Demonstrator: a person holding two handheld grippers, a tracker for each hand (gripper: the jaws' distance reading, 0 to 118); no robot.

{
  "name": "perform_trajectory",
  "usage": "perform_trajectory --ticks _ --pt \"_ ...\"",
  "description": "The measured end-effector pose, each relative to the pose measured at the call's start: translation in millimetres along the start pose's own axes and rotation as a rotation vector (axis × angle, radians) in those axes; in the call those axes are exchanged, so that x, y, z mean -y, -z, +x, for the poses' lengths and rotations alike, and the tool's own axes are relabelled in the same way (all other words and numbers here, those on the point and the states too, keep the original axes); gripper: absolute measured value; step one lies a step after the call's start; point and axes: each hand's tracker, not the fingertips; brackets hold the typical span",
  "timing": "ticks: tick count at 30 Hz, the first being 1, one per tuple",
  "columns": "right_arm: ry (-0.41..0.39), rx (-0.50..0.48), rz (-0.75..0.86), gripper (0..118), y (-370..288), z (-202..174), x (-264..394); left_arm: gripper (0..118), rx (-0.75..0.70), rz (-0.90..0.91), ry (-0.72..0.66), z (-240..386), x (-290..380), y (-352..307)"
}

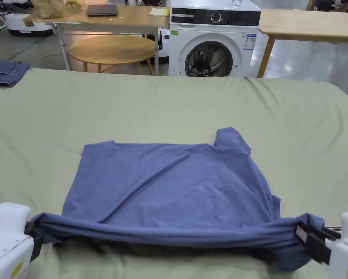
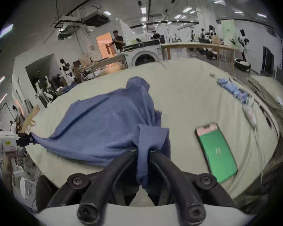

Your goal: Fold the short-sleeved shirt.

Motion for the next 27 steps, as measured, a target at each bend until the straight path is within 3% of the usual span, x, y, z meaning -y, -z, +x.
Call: perform_trajectory --ticks 3,8,12,13,14,15,16,18,22,26,27 --pt "-0.102 0.072 0.005 3 41.8 -12.6 -37.7 0 0.000 -0.010 0.026 6.2 -42.9 41.9" --pt "-0.134 0.124 -0.068 3 121.2 -16.9 -62.2 0 0.017 -0.147 0.023 13.4 -76.0 125.8" --pt "-0.127 0.131 -0.123 7 145.4 -12.4 -50.6 0 0.067 -0.202 -0.063 13.3 -71.2 142.1" --pt "-0.130 0.130 -0.115 21 141.8 -11.7 -47.3 6 0.073 -0.181 -0.086 12.0 -67.7 135.5" --pt "-0.121 0.113 -0.085 52 134.5 -9.7 -45.8 30 0.071 -0.158 -0.100 10.6 -65.4 125.9" --pt "-0.103 0.088 -0.055 93 124.9 -9.5 -44.5 83 0.071 -0.131 -0.107 10.3 -63.5 115.8" --pt "-0.098 0.079 -0.039 93 112.5 -11.0 -43.7 103 0.062 -0.079 -0.092 11.8 -60.3 99.0" --pt "-0.119 0.051 0.012 102 86.1 -22.5 -40.6 111 0.041 0.029 -0.087 19.7 -53.5 60.9" --pt "-0.191 0.013 0.212 104 26.6 -61.5 -19.5 112 0.049 0.259 -0.123 49.0 -28.9 -7.5" --pt "-0.107 -0.027 0.217 104 -8.4 -90.5 5.4 112 0.060 0.289 -0.138 76.5 4.8 -27.6" --pt "-0.084 -0.042 0.201 101 -12.5 -94.2 10.0 107 0.073 0.294 -0.149 79.5 12.6 -29.0"
